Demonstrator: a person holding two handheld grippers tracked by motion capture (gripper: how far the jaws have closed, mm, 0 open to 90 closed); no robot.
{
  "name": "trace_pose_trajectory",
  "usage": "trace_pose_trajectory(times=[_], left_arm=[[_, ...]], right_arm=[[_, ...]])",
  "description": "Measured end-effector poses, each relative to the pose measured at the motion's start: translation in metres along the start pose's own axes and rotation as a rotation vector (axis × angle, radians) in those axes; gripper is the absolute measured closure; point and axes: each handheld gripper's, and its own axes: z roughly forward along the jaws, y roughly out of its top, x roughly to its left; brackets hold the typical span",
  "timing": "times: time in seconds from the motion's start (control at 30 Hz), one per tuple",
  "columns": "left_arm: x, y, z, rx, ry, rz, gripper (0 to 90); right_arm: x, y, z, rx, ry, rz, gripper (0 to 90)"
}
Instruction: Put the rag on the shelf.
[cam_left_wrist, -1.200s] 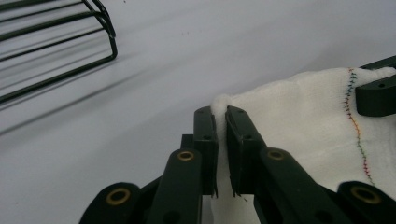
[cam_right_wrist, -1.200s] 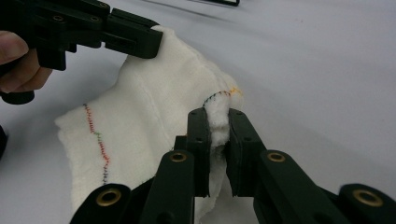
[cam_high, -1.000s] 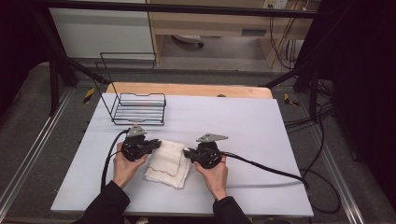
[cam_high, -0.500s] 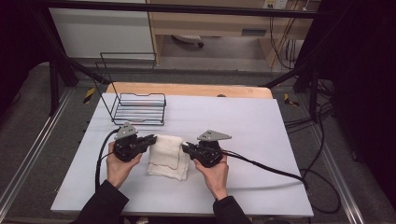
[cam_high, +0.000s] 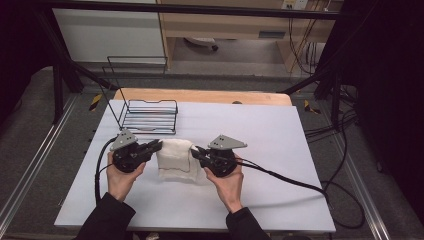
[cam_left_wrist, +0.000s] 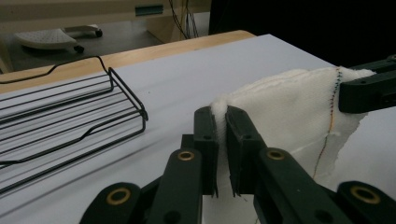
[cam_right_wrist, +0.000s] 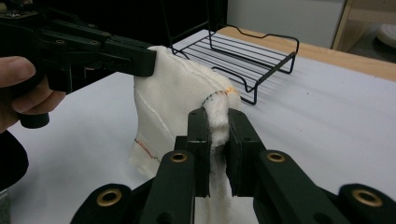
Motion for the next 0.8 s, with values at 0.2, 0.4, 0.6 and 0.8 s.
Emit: trace_pose_trajectory(times=[0.2,0.4,0.6,0.8], left_arm=[[0.000,0.005,-0.009,-0.044,0.009,-0.001,83.1],[0.000,0.010,-0.017,-0.075,0.016,0.001,83.1],[0.000,0.014,-0.023,-0.103,0.020,-0.001,83.1],[-0.001,0.018,-0.029,-0.133,0.039,0.006,83.2]], right_arm=[[0.004,0.008,-0.001,-0.025,-0.002,-0.021,81.3],[0.007,0.017,-0.003,-0.044,-0.004,-0.039,81.4],[0.010,0.024,-0.004,-0.071,-0.004,-0.050,81.4],[0.014,0.033,-0.004,-0.097,-0.006,-0.071,81.4]])
